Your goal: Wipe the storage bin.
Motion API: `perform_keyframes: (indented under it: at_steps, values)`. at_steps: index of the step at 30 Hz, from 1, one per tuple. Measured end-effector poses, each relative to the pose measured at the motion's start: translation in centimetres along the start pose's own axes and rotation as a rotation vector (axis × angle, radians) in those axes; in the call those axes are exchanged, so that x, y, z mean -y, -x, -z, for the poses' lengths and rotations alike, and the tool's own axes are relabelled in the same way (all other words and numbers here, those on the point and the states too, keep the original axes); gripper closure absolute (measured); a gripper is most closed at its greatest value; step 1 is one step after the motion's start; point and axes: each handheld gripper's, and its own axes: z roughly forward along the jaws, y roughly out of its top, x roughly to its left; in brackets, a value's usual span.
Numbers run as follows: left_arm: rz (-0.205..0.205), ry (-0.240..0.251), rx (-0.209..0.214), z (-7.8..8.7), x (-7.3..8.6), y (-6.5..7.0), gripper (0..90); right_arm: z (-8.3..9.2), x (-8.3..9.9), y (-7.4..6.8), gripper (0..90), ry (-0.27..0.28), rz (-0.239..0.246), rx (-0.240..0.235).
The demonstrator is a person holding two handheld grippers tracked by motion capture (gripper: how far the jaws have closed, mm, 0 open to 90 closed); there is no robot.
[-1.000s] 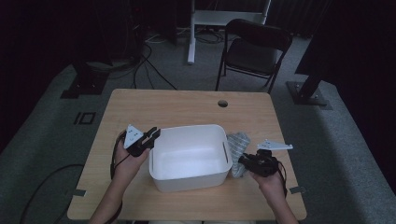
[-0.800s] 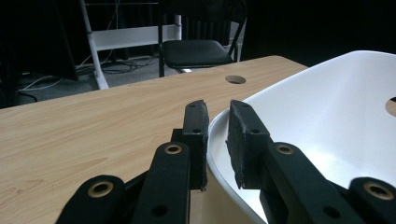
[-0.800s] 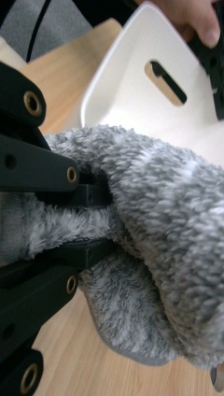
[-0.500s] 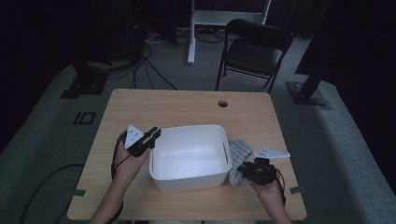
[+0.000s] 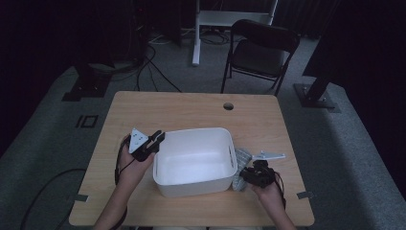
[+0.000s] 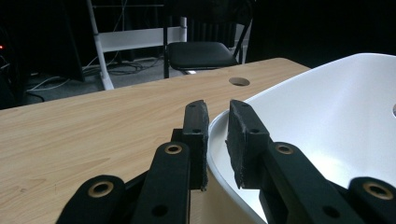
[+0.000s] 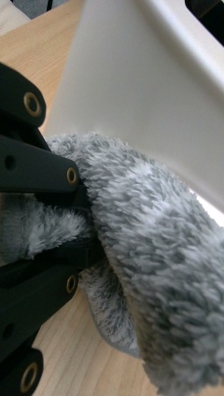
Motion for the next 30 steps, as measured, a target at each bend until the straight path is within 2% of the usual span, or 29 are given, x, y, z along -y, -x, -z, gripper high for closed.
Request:
perform_keyframes:
  at_steps: [5, 9, 16, 18, 22, 23, 26, 28, 29, 30]
  values:
    - [0.004, 0.003, 0.001, 0.0, 0.0, 0.0, 77.6, -1.6, 0.3, 0.8, 78.6, -0.048, -0.017, 0.009]
    - [0.008, 0.006, 0.007, 0.0, 0.1, -0.1, 77.6, -2.4, 0.6, 1.2, 78.6, -0.065, -0.029, 0.017]
    - [0.011, -0.001, 0.027, 0.1, 0.1, -0.2, 77.6, -1.9, 0.4, 1.7, 78.5, -0.056, -0.033, 0.011]
    - [0.016, -0.009, 0.041, 0.1, 0.0, -0.1, 77.5, -1.0, 0.0, 2.2, 78.4, -0.025, -0.045, 0.001]
    - [0.011, -0.022, 0.056, 0.2, -0.1, -0.2, 77.3, 0.8, -1.1, 2.7, 78.4, 0.041, -0.038, 0.022]
    - [0.021, -0.029, 0.073, 0.3, -0.3, -0.3, 77.2, 1.2, -1.4, 3.0, 78.4, 0.054, -0.044, 0.026]
    - [0.032, -0.025, 0.086, 0.4, -0.4, -0.4, 74.9, 1.8, -1.7, 3.5, 78.4, 0.077, -0.053, 0.036]
    - [0.027, -0.006, 0.094, 0.6, -0.9, -0.9, 71.6, 2.3, -1.9, 4.2, 78.4, 0.101, -0.075, 0.037]
    - [0.03, 0.026, 0.1, 0.9, -1.5, -1.5, 70.4, 2.3, -1.9, 4.3, 78.3, 0.105, -0.079, 0.037]
    - [0.03, 0.026, 0.1, 0.9, -1.5, -1.5, 69.0, 2.4, -1.9, 4.4, 78.4, 0.107, -0.082, 0.035]
